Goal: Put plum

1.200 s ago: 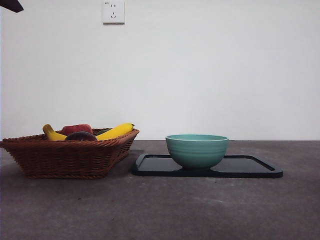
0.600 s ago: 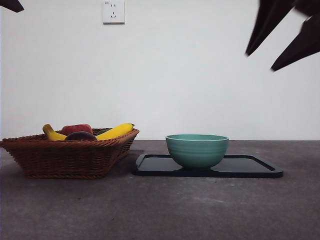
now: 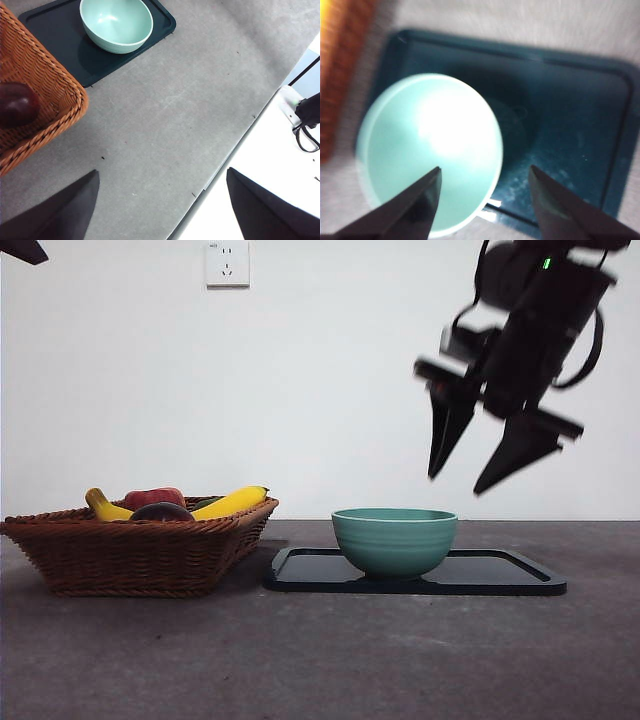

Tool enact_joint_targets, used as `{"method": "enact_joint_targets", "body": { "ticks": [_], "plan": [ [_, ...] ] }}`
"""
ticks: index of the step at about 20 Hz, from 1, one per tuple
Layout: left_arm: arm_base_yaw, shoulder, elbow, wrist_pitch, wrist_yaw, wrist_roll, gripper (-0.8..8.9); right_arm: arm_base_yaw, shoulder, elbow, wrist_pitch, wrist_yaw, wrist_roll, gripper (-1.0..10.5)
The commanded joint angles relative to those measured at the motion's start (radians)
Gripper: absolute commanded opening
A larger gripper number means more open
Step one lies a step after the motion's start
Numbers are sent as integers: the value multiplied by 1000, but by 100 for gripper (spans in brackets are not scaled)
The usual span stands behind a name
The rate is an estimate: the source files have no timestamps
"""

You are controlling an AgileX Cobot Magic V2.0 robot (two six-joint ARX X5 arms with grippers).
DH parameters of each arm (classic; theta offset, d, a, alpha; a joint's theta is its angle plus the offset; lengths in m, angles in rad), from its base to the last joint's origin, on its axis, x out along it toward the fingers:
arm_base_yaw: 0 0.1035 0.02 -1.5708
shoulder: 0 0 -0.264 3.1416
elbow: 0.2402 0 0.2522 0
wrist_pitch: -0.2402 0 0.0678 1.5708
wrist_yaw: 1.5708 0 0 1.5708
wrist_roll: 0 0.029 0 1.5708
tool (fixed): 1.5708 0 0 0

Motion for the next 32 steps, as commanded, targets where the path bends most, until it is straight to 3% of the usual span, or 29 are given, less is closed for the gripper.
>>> {"method": "enact_joint_targets", "body": {
  "ticks": [1, 3, 10, 17, 23, 28, 32],
  "plan": [
    [-4, 10, 18, 8, 4, 12, 405, 5, 59, 21, 28, 4, -14, 275],
    [-4, 10, 18, 8, 4, 12, 405, 7, 89, 21, 51, 5, -14, 266],
    [-4, 10, 18, 7, 4, 12, 405, 13, 120, 21, 90, 5, -14, 9],
    [-4, 10, 18, 5, 4, 12, 405, 13, 90, 23, 98, 4, -14, 9],
    [-4, 10, 18, 5, 4, 11, 405, 28, -98, 23, -5, 4, -58, 9],
    [-4, 10, 18, 5, 4, 11, 405, 98, -278, 8, -163, 33, -108, 9],
    [-4, 10, 18, 5, 4, 11, 405, 174, -381, -115, -142, 77, -109, 9]
  ]
}}
